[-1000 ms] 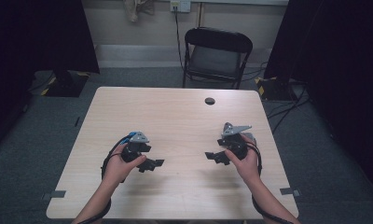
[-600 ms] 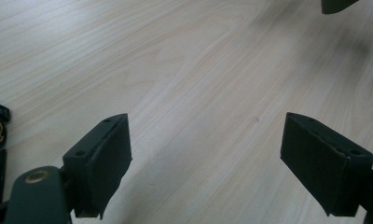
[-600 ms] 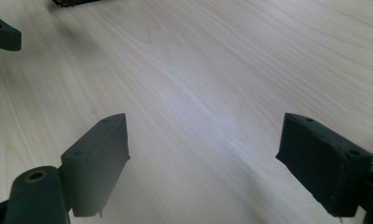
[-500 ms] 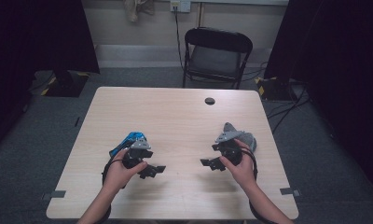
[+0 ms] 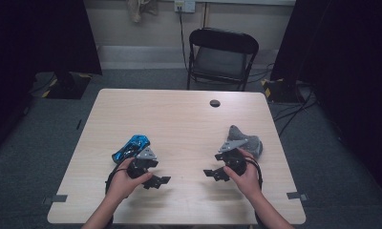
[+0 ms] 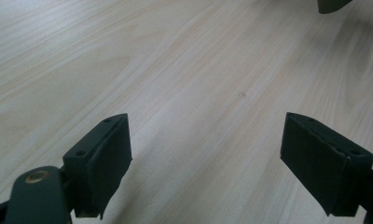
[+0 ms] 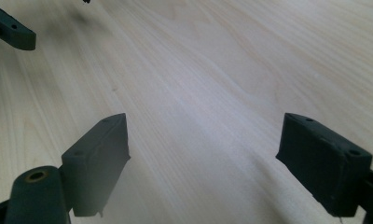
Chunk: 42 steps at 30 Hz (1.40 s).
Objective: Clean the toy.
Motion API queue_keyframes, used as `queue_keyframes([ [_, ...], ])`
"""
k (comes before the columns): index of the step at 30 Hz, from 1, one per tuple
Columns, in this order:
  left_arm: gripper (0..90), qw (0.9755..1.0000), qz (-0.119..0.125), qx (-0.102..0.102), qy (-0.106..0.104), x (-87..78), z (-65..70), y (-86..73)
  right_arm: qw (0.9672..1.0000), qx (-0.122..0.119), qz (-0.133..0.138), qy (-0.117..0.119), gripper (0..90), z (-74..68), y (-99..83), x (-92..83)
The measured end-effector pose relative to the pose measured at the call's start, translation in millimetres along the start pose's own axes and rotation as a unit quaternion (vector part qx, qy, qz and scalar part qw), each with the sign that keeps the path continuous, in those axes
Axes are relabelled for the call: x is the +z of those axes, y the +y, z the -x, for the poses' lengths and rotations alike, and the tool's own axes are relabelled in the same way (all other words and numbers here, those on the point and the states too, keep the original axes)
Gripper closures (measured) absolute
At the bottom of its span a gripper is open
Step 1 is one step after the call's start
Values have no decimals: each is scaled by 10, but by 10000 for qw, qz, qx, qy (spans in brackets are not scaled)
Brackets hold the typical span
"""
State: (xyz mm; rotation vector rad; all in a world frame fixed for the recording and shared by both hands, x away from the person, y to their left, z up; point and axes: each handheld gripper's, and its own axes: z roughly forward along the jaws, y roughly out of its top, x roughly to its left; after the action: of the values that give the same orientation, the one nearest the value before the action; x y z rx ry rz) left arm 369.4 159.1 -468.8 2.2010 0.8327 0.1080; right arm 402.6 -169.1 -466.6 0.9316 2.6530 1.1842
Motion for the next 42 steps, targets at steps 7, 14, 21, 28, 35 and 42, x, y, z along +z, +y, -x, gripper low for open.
queue_keyframes([
  [7, 160, 10000, 18, 38, -27, 24, 52, -64, 10000, -48, -51, 13, 156, -51, -84, 28],
  [14, 160, 9999, -24, 129, -29, 89, 111, -140, 10000, -7, -74, 42, 154, -92, -168, 53],
  [21, 161, 9996, 31, 264, -16, 99, 181, -152, 9998, -125, -155, 39, 154, -145, -232, 91],
  [28, 161, 9992, -53, 390, 48, 159, 190, -205, 9995, -243, -186, 7, 151, -179, -290, 115],
  [35, 150, 9974, 9, 718, 101, 201, 219, -243, 9982, -556, 23, -213, 148, -228, -370, 132],
  [42, 76, 9944, 101, 1044, 99, 265, 254, -263, 9970, -661, 130, -375, 142, -267, -407, 151],
])
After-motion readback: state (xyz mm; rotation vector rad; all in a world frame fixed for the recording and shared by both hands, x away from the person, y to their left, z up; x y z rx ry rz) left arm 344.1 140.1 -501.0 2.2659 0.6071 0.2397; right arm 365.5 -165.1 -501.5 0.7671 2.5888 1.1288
